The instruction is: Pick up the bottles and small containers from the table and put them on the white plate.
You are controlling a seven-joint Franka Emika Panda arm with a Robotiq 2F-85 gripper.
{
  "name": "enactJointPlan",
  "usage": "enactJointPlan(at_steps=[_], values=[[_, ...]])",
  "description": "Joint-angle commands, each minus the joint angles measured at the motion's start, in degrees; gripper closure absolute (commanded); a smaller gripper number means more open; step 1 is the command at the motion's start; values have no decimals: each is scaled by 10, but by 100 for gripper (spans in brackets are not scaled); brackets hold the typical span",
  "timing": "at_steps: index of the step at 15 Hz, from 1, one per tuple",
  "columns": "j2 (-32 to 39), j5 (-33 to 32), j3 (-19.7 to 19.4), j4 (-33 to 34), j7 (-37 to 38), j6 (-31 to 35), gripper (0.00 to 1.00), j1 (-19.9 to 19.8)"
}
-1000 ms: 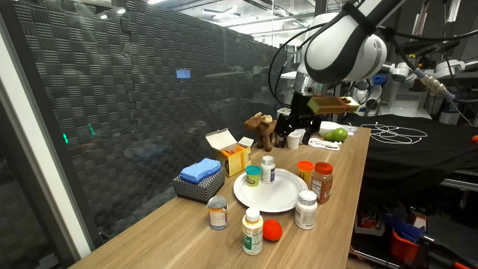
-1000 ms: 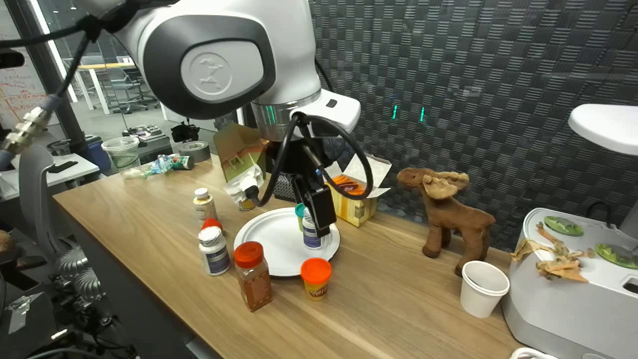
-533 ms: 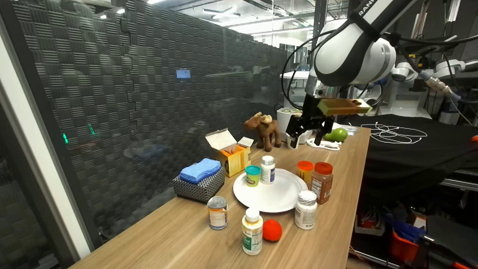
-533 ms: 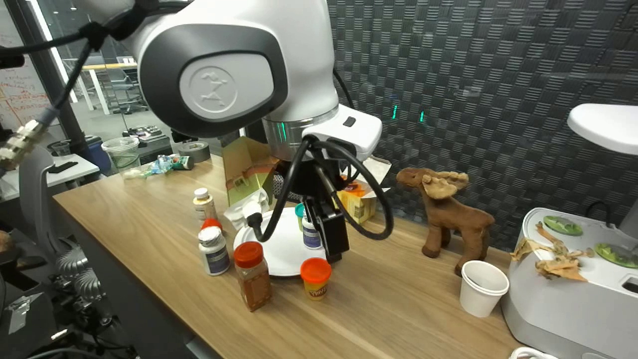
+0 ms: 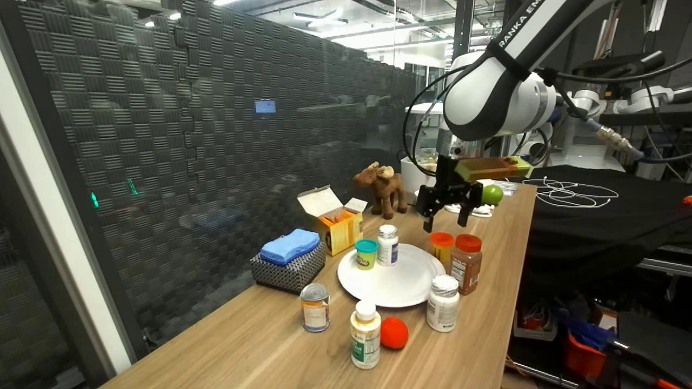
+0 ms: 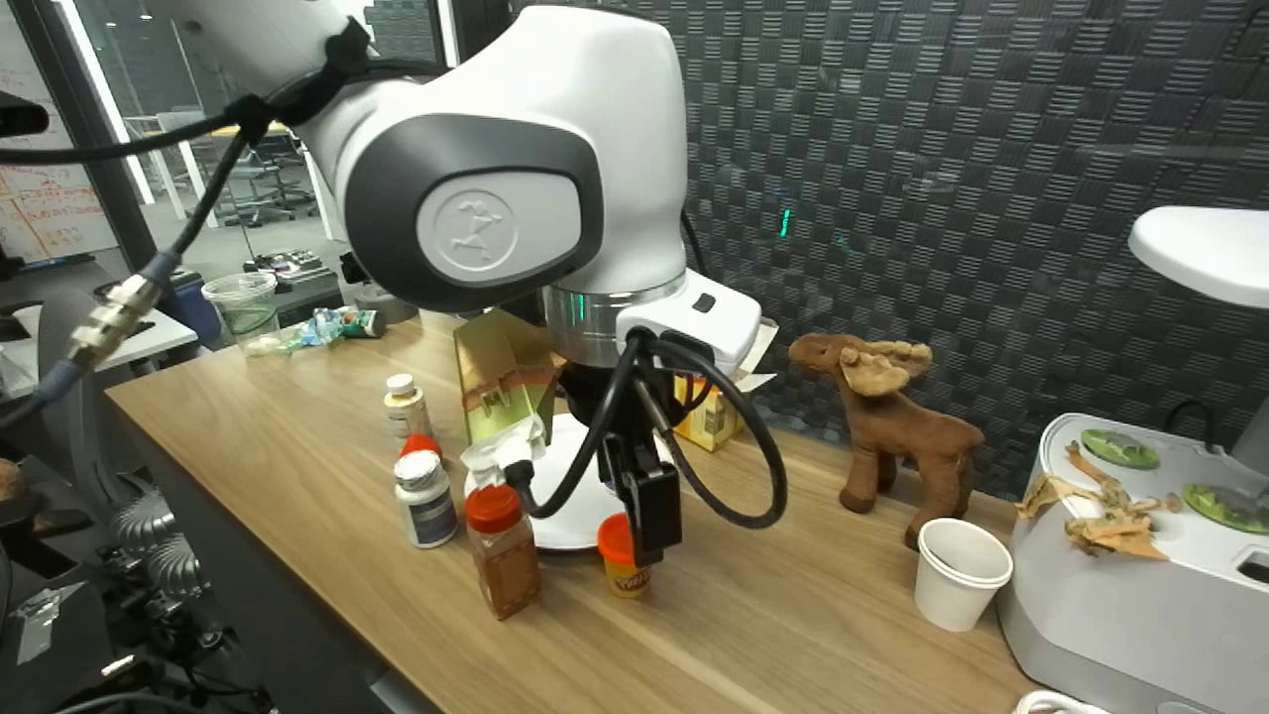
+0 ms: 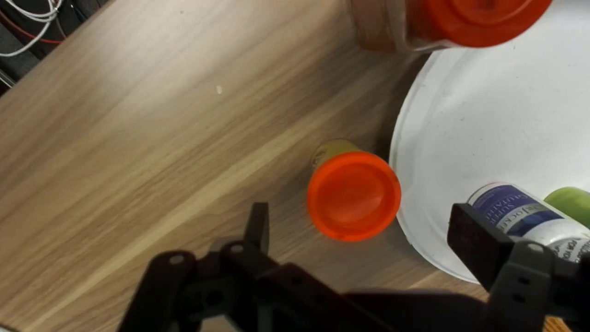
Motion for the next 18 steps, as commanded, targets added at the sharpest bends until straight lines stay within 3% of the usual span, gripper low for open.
enactJointPlan(at_steps=[1, 18], values=[[21, -9, 0, 36, 14, -34, 0, 4], [54, -21, -1, 64, 25, -52, 0, 14]])
